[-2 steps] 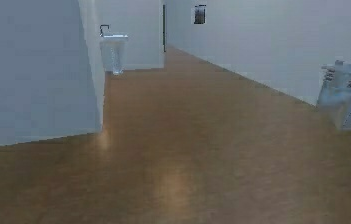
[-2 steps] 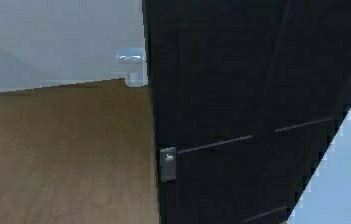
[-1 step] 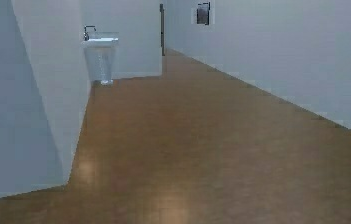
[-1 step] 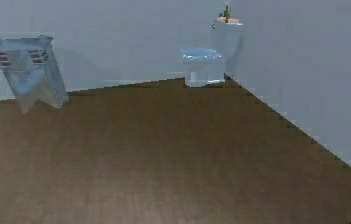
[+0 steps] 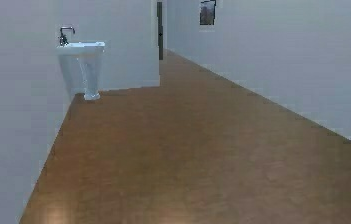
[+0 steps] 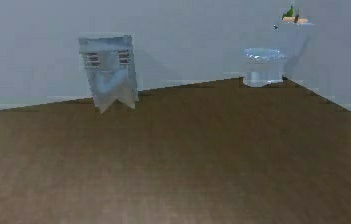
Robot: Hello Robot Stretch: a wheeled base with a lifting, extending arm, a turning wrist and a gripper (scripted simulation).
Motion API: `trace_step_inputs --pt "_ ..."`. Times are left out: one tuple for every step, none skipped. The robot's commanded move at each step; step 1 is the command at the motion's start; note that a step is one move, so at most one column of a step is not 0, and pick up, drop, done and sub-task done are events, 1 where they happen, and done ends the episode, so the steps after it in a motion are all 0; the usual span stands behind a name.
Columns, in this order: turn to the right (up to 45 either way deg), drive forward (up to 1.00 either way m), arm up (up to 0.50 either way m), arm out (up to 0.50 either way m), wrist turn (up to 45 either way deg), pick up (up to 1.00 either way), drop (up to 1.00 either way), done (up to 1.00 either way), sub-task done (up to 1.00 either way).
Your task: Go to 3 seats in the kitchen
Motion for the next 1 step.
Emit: trace_step_inputs --pt "0.0 1.0 0.0 0.0 0.0 0.0 0.0 0.0 0.0"
